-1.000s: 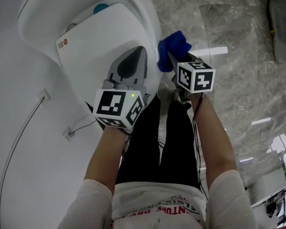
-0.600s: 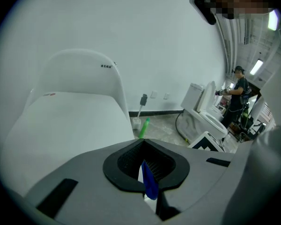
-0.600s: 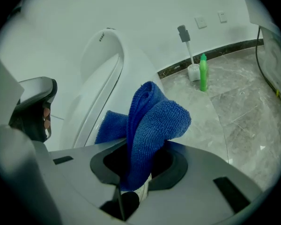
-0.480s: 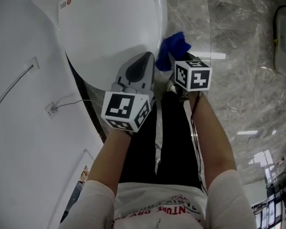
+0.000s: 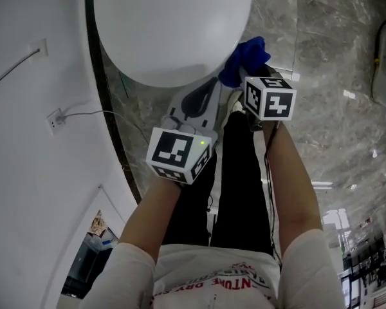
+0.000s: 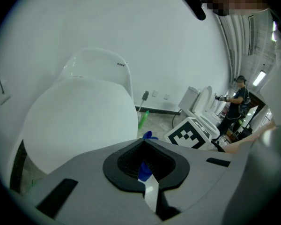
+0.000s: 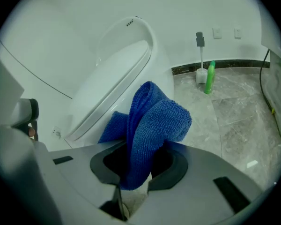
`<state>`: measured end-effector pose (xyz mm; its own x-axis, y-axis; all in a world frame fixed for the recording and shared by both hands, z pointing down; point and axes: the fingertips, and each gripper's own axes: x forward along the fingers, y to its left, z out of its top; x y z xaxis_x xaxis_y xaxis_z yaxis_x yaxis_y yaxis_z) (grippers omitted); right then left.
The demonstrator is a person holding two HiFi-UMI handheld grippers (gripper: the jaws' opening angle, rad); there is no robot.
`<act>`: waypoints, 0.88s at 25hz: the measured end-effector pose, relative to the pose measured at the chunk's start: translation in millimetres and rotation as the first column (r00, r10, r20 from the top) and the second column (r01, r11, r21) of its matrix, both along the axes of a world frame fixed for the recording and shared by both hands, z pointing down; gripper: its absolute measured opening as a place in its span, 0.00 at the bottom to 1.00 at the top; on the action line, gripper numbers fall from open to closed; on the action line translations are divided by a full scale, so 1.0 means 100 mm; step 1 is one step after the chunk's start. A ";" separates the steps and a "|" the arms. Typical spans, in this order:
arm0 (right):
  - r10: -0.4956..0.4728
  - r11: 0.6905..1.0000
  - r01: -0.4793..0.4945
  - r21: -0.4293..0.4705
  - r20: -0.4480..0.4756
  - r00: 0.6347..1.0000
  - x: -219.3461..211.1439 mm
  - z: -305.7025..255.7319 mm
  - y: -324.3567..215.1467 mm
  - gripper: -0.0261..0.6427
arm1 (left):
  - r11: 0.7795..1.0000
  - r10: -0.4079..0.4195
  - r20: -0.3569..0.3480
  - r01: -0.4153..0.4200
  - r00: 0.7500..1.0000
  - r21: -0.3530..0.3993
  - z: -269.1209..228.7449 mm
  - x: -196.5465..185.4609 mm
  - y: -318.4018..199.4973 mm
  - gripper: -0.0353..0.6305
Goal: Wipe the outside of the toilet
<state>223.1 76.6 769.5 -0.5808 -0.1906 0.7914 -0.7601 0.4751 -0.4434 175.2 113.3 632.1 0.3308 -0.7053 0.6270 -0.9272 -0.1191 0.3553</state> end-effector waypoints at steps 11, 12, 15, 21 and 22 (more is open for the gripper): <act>-0.044 0.996 0.055 0.071 -0.145 0.989 -0.37 0.00 0.70 0.15 | 0.997 -0.078 0.023 0.079 0.997 -0.027 0.17 -0.83 1.06 0.06; -0.052 0.995 0.065 0.075 -0.161 0.986 -0.41 0.01 0.74 0.15 | 0.996 -0.089 0.022 0.089 0.996 -0.029 0.18 -0.90 1.13 0.06; -0.075 0.994 0.090 0.067 -0.191 0.979 -0.55 0.02 0.90 0.15 | 0.992 -0.119 0.016 0.120 0.993 -0.033 0.21 -1.10 1.31 0.06; -0.121 0.991 0.129 0.030 -0.190 0.974 -0.98 0.06 1.25 0.15 | 0.983 -0.180 0.010 0.181 0.984 -0.040 0.24 -1.51 1.64 0.06; -0.124 0.991 0.133 0.035 -0.192 0.974 -1.06 0.06 1.29 0.15 | 0.980 -0.194 0.012 0.194 0.981 -0.041 0.25 -1.59 1.69 0.06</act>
<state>116.6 206.1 775.9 -0.4438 -0.1641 0.8810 -0.7592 0.5911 -0.2724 16.3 282.5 656.7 0.1853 -0.7289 0.6591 -0.9340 0.0778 0.3486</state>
